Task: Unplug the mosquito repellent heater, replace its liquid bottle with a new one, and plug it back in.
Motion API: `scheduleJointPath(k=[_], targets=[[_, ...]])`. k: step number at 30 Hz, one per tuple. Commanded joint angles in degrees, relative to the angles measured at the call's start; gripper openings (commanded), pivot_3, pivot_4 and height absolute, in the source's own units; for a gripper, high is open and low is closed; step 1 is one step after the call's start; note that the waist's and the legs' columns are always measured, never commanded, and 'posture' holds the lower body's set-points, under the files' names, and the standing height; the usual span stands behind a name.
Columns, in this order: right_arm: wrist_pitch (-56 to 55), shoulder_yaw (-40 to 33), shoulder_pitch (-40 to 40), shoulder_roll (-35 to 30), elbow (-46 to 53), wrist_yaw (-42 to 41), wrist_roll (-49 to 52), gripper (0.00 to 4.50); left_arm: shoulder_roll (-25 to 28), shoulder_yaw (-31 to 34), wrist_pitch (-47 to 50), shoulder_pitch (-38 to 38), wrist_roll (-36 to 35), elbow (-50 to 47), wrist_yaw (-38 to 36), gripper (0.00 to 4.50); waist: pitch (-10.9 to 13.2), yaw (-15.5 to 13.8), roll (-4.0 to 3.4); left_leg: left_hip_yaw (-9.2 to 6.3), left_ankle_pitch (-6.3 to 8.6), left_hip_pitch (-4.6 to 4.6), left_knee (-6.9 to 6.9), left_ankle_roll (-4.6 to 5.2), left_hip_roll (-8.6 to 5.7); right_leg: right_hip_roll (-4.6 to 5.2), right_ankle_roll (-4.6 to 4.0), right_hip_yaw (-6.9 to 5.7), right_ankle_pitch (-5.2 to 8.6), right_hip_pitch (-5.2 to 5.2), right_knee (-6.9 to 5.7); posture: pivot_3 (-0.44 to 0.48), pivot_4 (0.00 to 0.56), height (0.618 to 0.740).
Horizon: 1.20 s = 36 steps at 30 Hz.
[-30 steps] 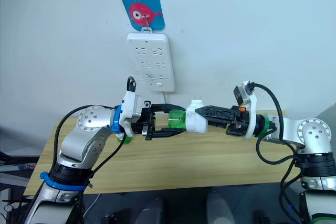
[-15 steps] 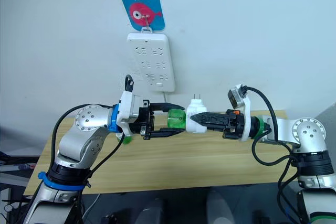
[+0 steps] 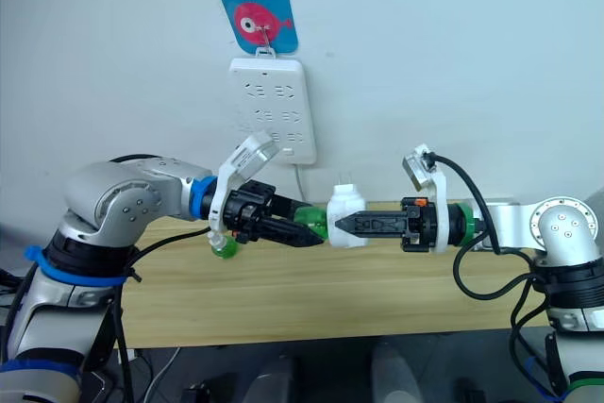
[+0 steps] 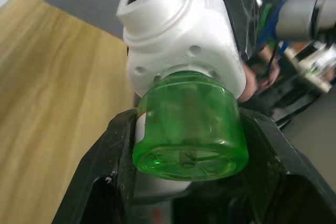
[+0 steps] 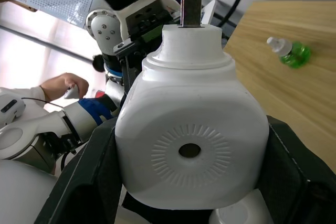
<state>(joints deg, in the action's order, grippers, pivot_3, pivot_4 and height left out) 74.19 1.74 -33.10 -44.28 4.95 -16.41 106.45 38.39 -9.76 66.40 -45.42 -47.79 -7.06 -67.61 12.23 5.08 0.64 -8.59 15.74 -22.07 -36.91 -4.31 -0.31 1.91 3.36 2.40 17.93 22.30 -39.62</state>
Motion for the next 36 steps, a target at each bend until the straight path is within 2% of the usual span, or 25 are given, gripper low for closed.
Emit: scheduleJointPath(k=[1,3,5,8,11,16,24,27,32,36], targets=[[-0.41,-0.99,0.36,-0.38,2.76,-2.25,4.4,3.0,2.69,1.56,-7.61,3.36,4.36,-3.13,-0.16,3.28,0.04,0.19,-0.04,0.02,-0.01,0.01,0.01,-0.01,0.01,0.0,-0.01,0.02,0.0,0.0,0.0,-0.057,0.197,0.74],[-1.27,-0.97,1.13,-0.7,2.24,-1.24,5.74,3.0,3.31,2.4,-13.28,6.46,5.66,-6.28,-1.25,3.89,0.06,0.22,-0.06,0.06,-0.01,0.02,0.05,-0.02,0.06,-0.01,-0.01,0.07,0.0,0.02,0.02,-0.058,0.198,0.74],[-2.01,-1.39,1.77,-0.93,0.95,-0.41,6.41,3.0,2.6,4.56,-25.17,11.96,9.73,-9.28,-1.48,4.38,0.08,0.05,-0.06,0.07,-0.01,0.01,0.06,-0.02,0.07,-0.01,-0.02,0.08,0.0,0.03,0.06,-0.058,0.201,0.74],[-2.79,-1.97,2.39,-1.32,-0.52,0.45,6.55,3.0,1.31,6.6,-41.94,19.26,17.18,-11.39,-0.49,4.41,0.12,-0.56,-0.01,0.1,-0.01,-0.04,0.01,-0.02,0.04,0.06,-0.03,0.09,-0.02,0.0,0.17,-0.055,0.203,0.74],[-3.43,-2.08,2.42,-1.28,-1.65,1.12,6.55,3.0,-2.75,7.56,-63.27,25.0,24.56,-10.15,-0.23,4.41,0.12,-1.17,-0.02,0.15,0.0,-0.09,-0.01,-0.01,-0.04,0.14,0.03,0.14,-0.06,-0.02,0.26,-0.052,0.203,0.74],[-3.77,-1.36,2.07,-0.58,-1.24,1.92,6.45,3.0,-9.18,8.69,-87.05,25.98,29.76,-4.14,0.69,4.41,0.12,-2.29,-0.02,0.13,0.0,-0.32,-0.05,-0.01,-0.04,0.16,0.08,0.09,-0.26,0.0,0.58,-0.045,0.202,0.74],[-3.85,-1.11,1.65,0.23,-0.21,2.4,6.55,3.0,-12.36,5.36,-100.51,22.19,32.92,4.85,1.42,4.41,0.12,-2.59,-0.01,0.12,0.0,-0.39,-0.09,0.01,-0.08,0.17,0.17,0.06,-0.31,0.0,0.61,-0.047,0.2,0.74],[-3.94,-1.29,1.54,0.74,0.0,2.43,6.55,3.0,-12.71,4.06,-103.09,20.45,33.4,7.82,1.39,3.8,0.12,-2.42,-0.02,0.1,0.0,-0.38,-0.09,0.0,-0.07,0.17,0.17,0.05,-0.31,0.0,0.6,-0.049,0.202,0.74],[-3.99,-1.55,1.52,1.16,0.47,2.49,6.55,3.0,-12.14,2.48,-104.39,19.19,33.63,10.18,1.59,2.33,0.12,-1.89,-0.02,0.08,0.0,-0.38,-0.09,0.01,-0.08,0.16,0.17,0.04,-0.31,-0.01,0.59,-0.053,0.201,0.74],[-4.02,-1.64,1.51,1.31,0.74,2.57,6.55,3.0,-11.77,2.15,-102.65,18.7,33.29,10.37,2.42,2.31,0.12,-1.79,-0.02,0.07,0.0,-0.38,-0.08,0.01,-0.07,0.16,0.17,0.03,-0.31,0.0,0.59,-0.053,0.201,0.74]])
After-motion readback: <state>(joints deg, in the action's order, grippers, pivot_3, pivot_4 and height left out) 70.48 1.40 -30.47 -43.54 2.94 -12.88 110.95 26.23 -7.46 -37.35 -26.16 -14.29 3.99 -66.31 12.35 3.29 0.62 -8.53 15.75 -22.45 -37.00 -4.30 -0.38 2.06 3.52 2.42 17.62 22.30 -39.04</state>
